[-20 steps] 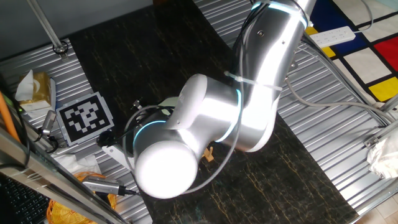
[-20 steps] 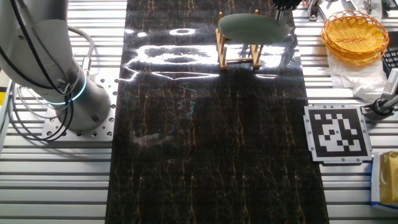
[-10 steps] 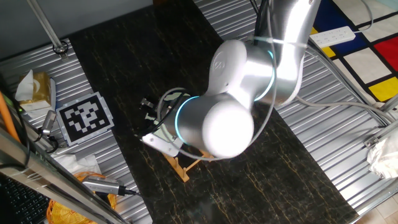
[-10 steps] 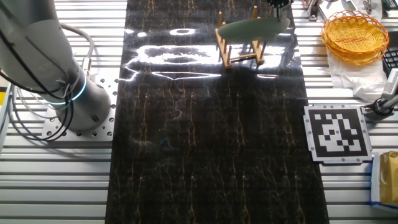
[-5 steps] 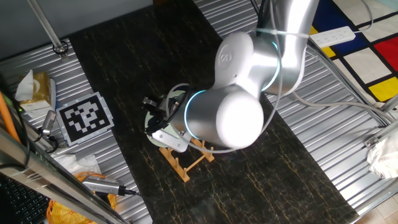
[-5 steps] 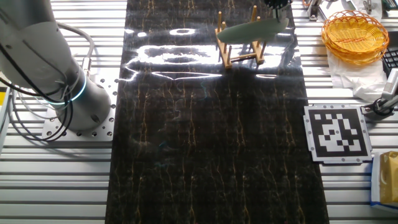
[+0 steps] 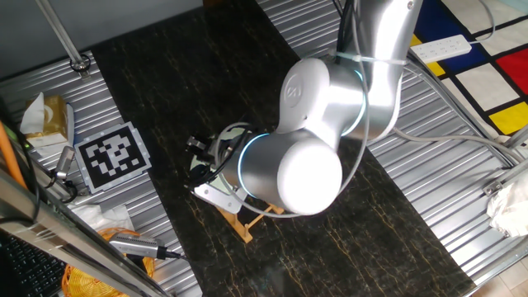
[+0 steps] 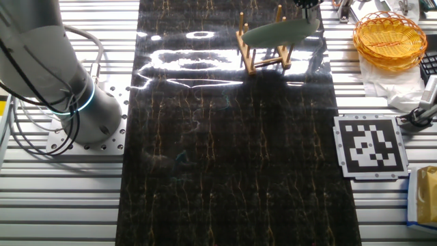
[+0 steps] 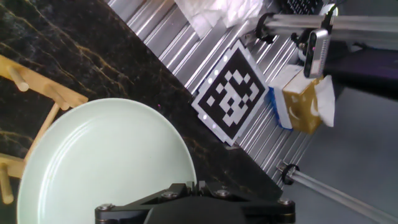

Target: Put the dish on the dish rack

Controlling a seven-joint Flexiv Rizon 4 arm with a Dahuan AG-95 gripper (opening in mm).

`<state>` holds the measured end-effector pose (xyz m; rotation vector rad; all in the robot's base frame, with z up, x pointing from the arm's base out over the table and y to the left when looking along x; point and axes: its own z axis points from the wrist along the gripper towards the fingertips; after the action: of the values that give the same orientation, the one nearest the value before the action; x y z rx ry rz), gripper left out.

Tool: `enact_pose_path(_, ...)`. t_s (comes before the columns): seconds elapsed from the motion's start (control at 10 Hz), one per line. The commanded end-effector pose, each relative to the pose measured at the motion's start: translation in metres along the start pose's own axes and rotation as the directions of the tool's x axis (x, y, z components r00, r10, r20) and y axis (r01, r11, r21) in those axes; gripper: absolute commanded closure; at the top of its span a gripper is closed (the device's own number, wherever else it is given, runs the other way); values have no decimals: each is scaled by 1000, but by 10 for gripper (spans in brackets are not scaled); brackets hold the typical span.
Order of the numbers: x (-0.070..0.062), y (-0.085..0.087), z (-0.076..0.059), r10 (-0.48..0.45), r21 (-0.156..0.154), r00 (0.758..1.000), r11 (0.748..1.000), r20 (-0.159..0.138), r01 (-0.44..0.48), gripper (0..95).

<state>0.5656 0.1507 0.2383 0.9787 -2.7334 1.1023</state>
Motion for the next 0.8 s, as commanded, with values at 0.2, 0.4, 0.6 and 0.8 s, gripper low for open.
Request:
enact_pose_path(0.2,0,1,1,13,3,1000,1000,11,-13,950)
enact_pose_path(0.4,0,1,1,16,22,999,1000,37,-17,950)
enact_pose_path(0.6,0,1,1,-1,59,997,998,77,-4,950)
enact_pose_path(0.8,-5,3,1,0,56,997,998,78,-5,950)
